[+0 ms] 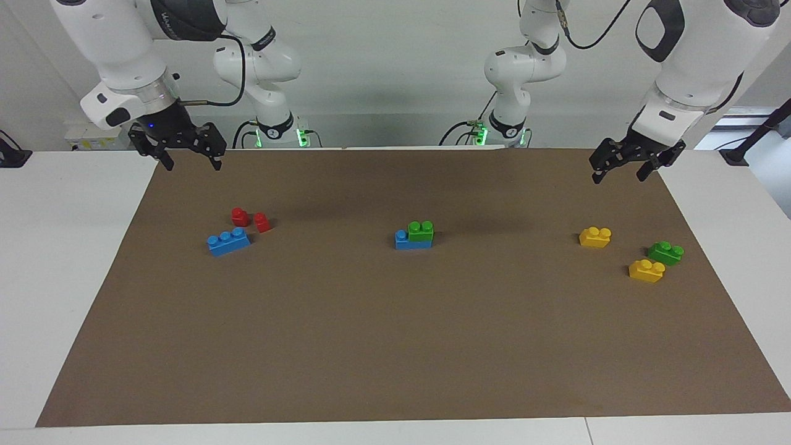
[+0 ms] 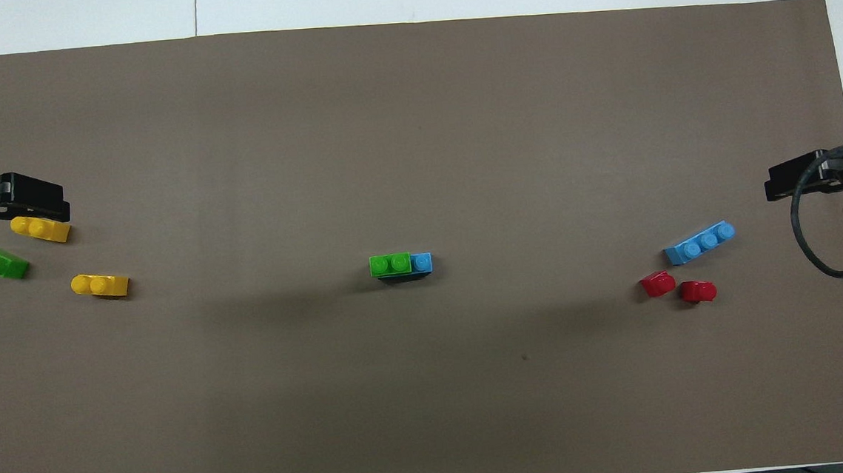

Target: Remove green block with left arm and hold with right

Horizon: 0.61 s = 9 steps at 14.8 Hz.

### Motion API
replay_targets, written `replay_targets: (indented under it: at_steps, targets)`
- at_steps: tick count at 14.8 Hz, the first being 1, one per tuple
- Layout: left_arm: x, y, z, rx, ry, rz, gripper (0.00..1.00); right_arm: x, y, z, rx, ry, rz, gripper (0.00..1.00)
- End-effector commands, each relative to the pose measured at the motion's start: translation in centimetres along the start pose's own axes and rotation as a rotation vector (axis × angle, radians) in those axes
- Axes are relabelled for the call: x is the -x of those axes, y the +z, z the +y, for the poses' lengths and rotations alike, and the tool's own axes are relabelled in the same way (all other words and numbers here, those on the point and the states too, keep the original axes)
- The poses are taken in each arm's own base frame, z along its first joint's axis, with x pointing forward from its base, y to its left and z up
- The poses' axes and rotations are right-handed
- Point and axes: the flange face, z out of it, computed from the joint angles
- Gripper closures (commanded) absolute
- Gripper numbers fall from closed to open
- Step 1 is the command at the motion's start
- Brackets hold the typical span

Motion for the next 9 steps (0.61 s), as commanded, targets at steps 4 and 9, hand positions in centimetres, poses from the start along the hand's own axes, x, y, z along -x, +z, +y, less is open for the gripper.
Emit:
replay_targets:
  at_steps: [4,9]
  targets:
    - [0.2,-0.3,-0.2,0.016,0.012,0.017,0.00,0.1,-0.1,0.6,0.021,-0.024,-0.017,0.00]
    - [0.4,0.1,0.5,0.014,0.009,0.017,0.00,-0.3,-0.3,0.3,0.008,0.037,0.029,0.01]
